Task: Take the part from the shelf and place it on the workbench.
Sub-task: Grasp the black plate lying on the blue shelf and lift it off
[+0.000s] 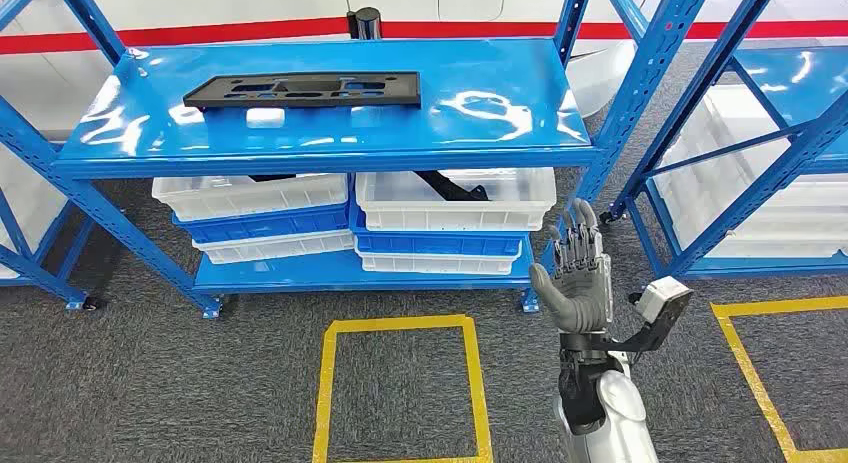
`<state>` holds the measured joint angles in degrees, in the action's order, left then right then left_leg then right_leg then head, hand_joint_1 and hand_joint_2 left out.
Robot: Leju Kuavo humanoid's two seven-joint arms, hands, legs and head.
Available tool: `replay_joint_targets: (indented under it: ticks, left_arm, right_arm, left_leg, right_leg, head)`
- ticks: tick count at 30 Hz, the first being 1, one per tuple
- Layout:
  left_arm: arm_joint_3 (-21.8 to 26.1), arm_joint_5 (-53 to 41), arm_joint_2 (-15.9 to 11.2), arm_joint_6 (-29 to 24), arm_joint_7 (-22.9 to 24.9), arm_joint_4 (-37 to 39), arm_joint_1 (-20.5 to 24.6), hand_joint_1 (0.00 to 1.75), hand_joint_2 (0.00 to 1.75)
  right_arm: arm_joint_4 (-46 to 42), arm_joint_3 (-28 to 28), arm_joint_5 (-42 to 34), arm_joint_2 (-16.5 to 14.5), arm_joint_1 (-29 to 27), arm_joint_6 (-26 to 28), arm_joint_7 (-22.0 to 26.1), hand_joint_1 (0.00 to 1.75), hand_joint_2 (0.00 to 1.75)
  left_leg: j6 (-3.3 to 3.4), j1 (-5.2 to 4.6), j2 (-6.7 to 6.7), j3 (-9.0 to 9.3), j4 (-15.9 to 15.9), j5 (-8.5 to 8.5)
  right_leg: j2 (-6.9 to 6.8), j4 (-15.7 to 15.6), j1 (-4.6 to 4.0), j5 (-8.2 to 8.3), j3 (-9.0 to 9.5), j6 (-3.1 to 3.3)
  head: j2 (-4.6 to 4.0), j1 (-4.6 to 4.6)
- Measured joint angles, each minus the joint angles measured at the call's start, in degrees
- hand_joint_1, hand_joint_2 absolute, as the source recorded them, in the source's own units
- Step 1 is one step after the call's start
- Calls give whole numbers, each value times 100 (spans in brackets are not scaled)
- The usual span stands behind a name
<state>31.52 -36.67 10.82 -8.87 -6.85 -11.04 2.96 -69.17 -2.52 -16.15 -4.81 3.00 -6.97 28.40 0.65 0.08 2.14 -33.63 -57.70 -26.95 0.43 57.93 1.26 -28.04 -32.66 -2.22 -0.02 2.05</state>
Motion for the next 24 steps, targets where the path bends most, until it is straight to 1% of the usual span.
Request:
replay_joint_targets:
  ticks: [2,14,24]
  left_arm:
    - [0,-2,0,0,-7,0,1,0,0]
    - [8,-47,0,1,-76,0,8,0,0]
    - [17,-134,0,20,-65,0,43,0,0]
  right_arm:
    - [-60,-69,191,1,-11,118,20,0,175]
    - [-642,-890,2375,33,-102,1466,156,0,175]
    - [-663,-1757,4246,100,42,2427,-54,0,175]
  left_leg:
    - [0,0,0,0,0,0]
    - [0,0,0,1,0,0]
    - [0,0,0,0,1,0]
  right_leg:
    - [0,0,0,0,0,0]
    - [0,0,0,0,0,0]
    - [0,0,0,0,1,0]
  head:
    - [0,0]
    - [0,0]
    - [0,1]
